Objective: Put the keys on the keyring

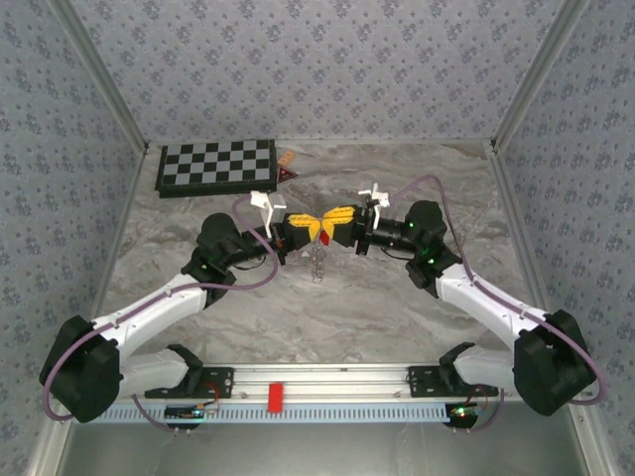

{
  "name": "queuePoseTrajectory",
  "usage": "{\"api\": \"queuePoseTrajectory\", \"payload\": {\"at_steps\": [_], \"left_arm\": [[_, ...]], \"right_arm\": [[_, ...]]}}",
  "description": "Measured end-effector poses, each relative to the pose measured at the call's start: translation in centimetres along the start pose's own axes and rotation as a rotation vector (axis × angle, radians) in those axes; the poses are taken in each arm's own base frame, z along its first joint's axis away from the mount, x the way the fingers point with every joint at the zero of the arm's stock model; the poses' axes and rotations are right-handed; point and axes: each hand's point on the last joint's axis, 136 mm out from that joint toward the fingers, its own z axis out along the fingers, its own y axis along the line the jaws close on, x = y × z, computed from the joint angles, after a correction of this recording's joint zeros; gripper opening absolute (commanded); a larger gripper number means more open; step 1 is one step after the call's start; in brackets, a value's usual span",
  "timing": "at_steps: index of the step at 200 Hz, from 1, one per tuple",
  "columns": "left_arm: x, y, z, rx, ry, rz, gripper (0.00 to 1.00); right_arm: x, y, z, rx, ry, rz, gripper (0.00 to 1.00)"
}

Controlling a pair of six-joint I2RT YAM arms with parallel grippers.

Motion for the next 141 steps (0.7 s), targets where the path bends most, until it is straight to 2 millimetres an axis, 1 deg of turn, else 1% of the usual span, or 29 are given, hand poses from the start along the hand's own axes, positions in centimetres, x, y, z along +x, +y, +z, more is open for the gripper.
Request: {"api": "queuePoseTrajectory", "payload": {"at_steps": [44, 74, 124, 141], "left_arm": [[-0.05, -0.03, -0.02, 0.000, -0.001, 0.001, 0.00], [-0.14, -0.03, -0.05, -0.002, -0.004, 0.002, 0.00], [-0.23, -0.10, -0.09, -0.001, -0.006, 0.004, 0.00], [-0.23, -0.10, -0.09, -0.001, -0.006, 0.004, 0.00]], "right_arm": [[0.08, 0.21, 0.06, -0.021, 0.005, 0.012, 0.19], [0.13, 0.11, 0.01, -0.020, 0.007, 0.020, 0.15], [0.22, 0.05, 0.02, -0.021, 0.009, 0.025, 0.15], [0.35, -0.04, 0.08, -0.021, 0.012, 0.028, 0.13]]}}
